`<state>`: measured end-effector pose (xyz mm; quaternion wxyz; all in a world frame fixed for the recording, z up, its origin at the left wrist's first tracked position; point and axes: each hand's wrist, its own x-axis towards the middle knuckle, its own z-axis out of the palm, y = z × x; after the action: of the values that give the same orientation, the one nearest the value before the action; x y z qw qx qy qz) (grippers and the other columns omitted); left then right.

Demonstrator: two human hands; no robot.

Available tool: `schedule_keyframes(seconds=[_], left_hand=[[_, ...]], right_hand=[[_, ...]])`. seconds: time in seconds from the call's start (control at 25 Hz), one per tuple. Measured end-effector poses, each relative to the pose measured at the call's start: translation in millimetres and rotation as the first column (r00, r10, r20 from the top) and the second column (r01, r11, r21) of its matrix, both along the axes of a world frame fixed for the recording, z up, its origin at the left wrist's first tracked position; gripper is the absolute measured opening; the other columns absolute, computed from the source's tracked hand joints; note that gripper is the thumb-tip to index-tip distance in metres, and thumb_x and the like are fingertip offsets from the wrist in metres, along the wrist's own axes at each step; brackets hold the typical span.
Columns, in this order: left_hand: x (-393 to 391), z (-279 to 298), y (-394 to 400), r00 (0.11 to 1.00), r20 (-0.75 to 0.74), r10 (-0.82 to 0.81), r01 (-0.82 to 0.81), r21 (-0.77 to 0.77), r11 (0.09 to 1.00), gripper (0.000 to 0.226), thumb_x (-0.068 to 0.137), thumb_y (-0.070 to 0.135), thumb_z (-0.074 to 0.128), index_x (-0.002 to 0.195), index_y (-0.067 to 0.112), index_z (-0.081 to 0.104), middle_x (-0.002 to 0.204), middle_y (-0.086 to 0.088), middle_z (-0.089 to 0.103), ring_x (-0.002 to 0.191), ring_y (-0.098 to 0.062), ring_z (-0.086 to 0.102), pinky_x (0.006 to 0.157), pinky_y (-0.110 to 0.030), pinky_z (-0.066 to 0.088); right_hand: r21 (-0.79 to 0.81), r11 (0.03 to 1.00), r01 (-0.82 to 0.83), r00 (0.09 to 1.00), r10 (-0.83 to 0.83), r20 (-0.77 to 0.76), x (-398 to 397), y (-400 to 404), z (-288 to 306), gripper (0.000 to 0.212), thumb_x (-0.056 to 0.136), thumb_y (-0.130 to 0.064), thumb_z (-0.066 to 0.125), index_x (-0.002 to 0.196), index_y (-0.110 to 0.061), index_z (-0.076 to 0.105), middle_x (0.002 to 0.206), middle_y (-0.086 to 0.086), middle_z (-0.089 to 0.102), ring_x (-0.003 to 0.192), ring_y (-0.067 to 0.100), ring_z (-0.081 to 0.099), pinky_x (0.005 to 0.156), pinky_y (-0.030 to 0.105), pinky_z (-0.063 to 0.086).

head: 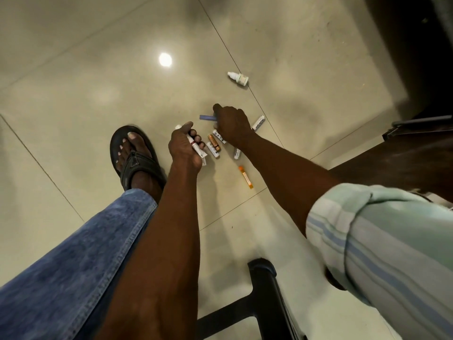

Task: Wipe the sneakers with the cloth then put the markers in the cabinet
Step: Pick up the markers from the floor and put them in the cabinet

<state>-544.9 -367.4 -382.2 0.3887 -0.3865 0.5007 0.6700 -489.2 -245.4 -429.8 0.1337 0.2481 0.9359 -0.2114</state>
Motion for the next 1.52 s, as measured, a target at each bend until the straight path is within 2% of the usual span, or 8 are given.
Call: schedule_keyframes(seconds=[0.2, 0.36, 0.44, 0.64, 0.84, 1.08, 1.32, 1.52], left_hand=[[-22, 3, 3, 1.0, -0.017, 0.023, -0.022, 0.044, 0.999, 0.016, 0.089, 0.008, 0.049, 0.075, 0.016, 0.049, 0.044, 0.006, 0.043, 0.034, -0.009, 0.038, 0.04, -0.017, 0.026], [-27, 2, 5, 1.0, -0.008, 0.024, -0.024, 0.057, 0.998, 0.016, 0.09, 0.009, 0.048, 0.077, 0.017, 0.048, 0.044, 0.006, 0.042, 0.034, -0.009, 0.037, 0.041, -0.016, 0.026], [-28, 0, 5, 1.0, -0.012, 0.018, -0.018, 0.061, 0.998, 0.015, 0.09, 0.009, 0.048, 0.078, 0.017, 0.048, 0.045, 0.006, 0.042, 0.034, -0.009, 0.037, 0.04, -0.016, 0.026], [-28, 0, 12, 1.0, -0.01, -0.015, 0.016, 0.08, 0.997, 0.014, 0.089, 0.007, 0.049, 0.08, 0.017, 0.047, 0.045, 0.006, 0.041, 0.033, -0.009, 0.036, 0.038, -0.016, 0.026], [-38, -1, -4, 1.0, -0.006, -0.003, 0.003, -0.048, 0.999, 0.027, 0.091, 0.007, 0.046, 0.068, 0.018, 0.039, 0.037, 0.008, 0.026, 0.029, -0.01, 0.021, 0.038, -0.014, 0.019], [-26, -16, -14, 0.992, 0.055, -0.115, 0.121, -0.114, 0.986, 0.025, 0.09, 0.009, 0.05, 0.068, 0.018, 0.041, 0.037, 0.007, 0.029, 0.028, -0.01, 0.024, 0.036, -0.014, 0.022], [-5, -26, -16, 0.955, 0.078, -0.286, 0.291, -0.42, 0.859, 0.02, 0.081, 0.01, 0.067, 0.067, 0.012, 0.053, 0.055, -0.001, 0.046, 0.037, -0.01, 0.037, 0.039, -0.015, 0.029], [29, -32, -28, 0.709, 0.026, -0.705, 0.509, -0.711, 0.485, 0.043, 0.068, 0.033, 0.077, 0.101, 0.011, 0.062, 0.098, -0.005, 0.065, 0.089, -0.024, 0.062, 0.071, -0.027, 0.047]], right_hand=[[-0.218, 0.964, 0.155, 0.988, -0.146, 0.057, -17, 7, 3, 0.021, 0.09, -0.018, 0.053, 0.105, -0.005, 0.058, 0.102, 0.012, 0.063, 0.097, 0.029, 0.059, 0.077, 0.032, 0.041], [-0.722, 0.275, 0.635, 0.637, -0.714, 0.289, -25, 26, 33, 0.008, 0.081, -0.013, 0.056, 0.077, -0.006, 0.055, 0.062, 0.004, 0.051, 0.05, 0.016, 0.046, 0.048, 0.024, 0.036], [-0.761, 0.118, 0.638, 0.533, -0.781, 0.325, -20, 40, 40, 0.01, 0.076, 0.001, 0.051, 0.079, -0.005, 0.057, 0.06, 0.007, 0.054, 0.045, 0.016, 0.045, 0.045, 0.024, 0.036], [-0.589, 0.44, 0.678, 0.568, -0.822, 0.04, -23, 82, 22, 0.022, 0.092, -0.026, 0.052, 0.086, -0.007, 0.063, 0.066, 0.007, 0.058, 0.054, 0.016, 0.049, 0.054, 0.03, 0.036], [-0.081, 0.893, 0.443, 0.893, -0.448, -0.044, -29, 100, 15, 0.039, 0.085, -0.035, 0.061, 0.107, -0.004, 0.051, 0.103, 0.015, 0.064, 0.094, 0.031, 0.061, 0.073, 0.035, 0.045], [-0.037, 0.934, 0.356, 0.933, -0.353, 0.073, -20, 81, 2, 0.028, 0.091, -0.022, 0.052, 0.113, -0.007, 0.047, 0.107, 0.016, 0.062, 0.097, 0.034, 0.06, 0.074, 0.035, 0.044], [-0.683, 0.221, 0.696, 0.417, -0.899, 0.134, 11, 21, 38, 0.023, 0.08, -0.034, 0.062, 0.065, -0.018, 0.058, 0.062, -0.001, 0.053, 0.051, 0.012, 0.05, 0.055, 0.029, 0.04], [-0.705, -0.112, 0.7, 0.295, -0.854, 0.428, 71, -39, 54, 0.019, 0.086, -0.03, 0.06, 0.079, -0.013, 0.061, 0.056, -0.002, 0.045, 0.042, 0.008, 0.034, 0.037, 0.016, 0.025]])
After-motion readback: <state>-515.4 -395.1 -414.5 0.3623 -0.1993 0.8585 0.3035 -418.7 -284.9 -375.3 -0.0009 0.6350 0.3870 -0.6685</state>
